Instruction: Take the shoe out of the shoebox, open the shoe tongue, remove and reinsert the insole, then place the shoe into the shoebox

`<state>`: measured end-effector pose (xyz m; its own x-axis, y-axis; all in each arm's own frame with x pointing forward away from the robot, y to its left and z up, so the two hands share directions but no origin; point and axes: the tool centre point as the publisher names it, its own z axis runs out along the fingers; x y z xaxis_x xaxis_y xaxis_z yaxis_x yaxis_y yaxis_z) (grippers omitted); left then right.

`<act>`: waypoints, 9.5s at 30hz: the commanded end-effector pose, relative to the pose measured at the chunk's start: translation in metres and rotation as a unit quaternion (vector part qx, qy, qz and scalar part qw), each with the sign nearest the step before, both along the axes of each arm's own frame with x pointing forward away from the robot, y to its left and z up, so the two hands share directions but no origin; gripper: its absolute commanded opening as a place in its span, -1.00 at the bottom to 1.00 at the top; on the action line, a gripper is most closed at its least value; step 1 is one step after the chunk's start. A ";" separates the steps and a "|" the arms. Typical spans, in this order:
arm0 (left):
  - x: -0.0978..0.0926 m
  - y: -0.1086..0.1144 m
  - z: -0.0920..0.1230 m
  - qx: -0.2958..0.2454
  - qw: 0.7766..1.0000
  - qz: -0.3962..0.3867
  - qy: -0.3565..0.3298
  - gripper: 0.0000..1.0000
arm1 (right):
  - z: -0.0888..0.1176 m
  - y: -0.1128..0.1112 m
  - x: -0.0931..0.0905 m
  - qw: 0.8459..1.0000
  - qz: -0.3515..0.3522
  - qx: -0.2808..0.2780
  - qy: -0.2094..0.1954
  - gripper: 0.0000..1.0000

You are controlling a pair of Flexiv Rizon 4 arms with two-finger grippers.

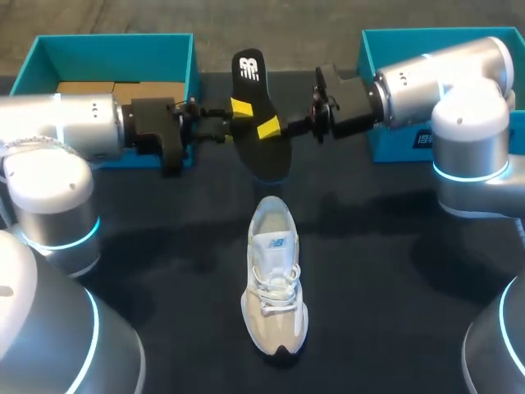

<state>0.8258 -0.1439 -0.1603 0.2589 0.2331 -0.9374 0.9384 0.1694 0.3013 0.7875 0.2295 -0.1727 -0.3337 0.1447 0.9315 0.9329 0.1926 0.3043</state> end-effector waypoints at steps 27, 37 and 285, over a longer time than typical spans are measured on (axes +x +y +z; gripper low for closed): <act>-0.048 0.058 -0.004 0.128 0.982 0.105 0.092 1.00 | -0.011 -0.018 -0.003 0.999 -0.025 0.017 -0.028 -1.00; -0.048 0.083 -0.009 0.150 0.948 0.170 0.221 1.00 | -0.023 -0.035 -0.001 0.999 -0.024 0.015 -0.045 -1.00; -0.067 0.056 -0.201 0.281 0.630 0.301 0.658 1.00 | -0.105 0.008 -0.021 0.951 -0.083 0.034 -0.294 -1.00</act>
<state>0.7595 -0.0880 -0.3608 -0.9505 0.3094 0.0282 0.2539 0.8261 -0.5031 0.7654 0.2360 -0.2816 -0.7809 0.1835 0.5970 0.6091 0.0119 0.7930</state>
